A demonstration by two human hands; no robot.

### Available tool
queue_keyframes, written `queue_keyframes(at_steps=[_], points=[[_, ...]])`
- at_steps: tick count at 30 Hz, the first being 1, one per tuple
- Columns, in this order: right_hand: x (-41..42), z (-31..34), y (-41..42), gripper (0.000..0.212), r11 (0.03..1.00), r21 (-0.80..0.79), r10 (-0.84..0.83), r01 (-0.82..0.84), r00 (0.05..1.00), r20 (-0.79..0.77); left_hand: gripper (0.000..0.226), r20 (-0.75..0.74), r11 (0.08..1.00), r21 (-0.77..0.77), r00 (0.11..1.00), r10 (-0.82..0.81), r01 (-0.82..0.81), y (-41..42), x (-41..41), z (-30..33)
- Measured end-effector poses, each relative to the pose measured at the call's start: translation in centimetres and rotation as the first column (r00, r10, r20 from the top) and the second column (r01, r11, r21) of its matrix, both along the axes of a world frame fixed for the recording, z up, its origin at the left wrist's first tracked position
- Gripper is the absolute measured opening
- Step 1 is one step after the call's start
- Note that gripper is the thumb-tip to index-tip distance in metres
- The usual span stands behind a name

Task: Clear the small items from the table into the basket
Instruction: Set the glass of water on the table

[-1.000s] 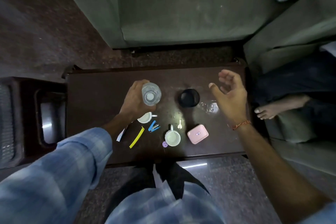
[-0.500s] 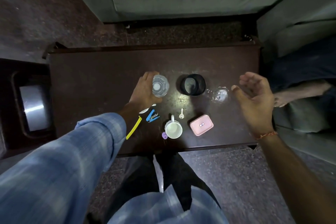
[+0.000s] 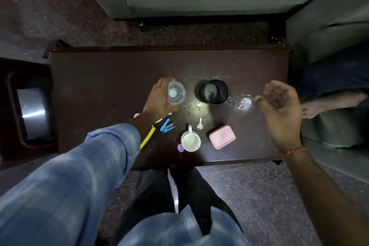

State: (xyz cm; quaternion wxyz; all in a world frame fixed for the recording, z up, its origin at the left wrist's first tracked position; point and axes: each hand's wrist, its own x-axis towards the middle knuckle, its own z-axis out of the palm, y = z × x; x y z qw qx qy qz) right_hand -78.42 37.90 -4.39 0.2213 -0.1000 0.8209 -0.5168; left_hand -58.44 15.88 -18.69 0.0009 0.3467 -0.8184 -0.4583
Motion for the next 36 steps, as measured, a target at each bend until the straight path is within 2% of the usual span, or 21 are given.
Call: queue_keyframes(at_steps=[2,6,9,23,36], points=[[0.1,0.0,0.0,0.043,1.000,0.010,0.002,-0.002,1.000,-0.002,0.091,0.012,1.000,0.004,1.000,-0.006,0.006,0.0,-0.1,0.1],[0.3,0.0,-0.2,0.044,1.000,0.002,0.023,-0.023,1.000,0.003,0.120,0.081,0.999,0.036,0.996,-0.041,0.039,0.0,0.2,0.5],[0.6,0.2,-0.6,0.043,1.000,-0.009,0.030,-0.030,1.000,0.002,0.128,0.097,0.998,0.024,0.994,-0.059,0.057,-0.3,1.0,1.2],[4.5,4.8,-3.9,0.043,0.988,-0.113,0.104,-0.103,0.995,-0.002,0.129,0.144,0.993,-0.093,0.987,-0.063,0.077,-2.6,9.2,9.5],[8.1,7.8,-5.4,0.052,0.979,-0.103,0.171,-0.178,0.983,-0.074,0.121,0.049,0.993,-0.115,0.999,0.004,0.001,-0.1,14.3,15.8]])
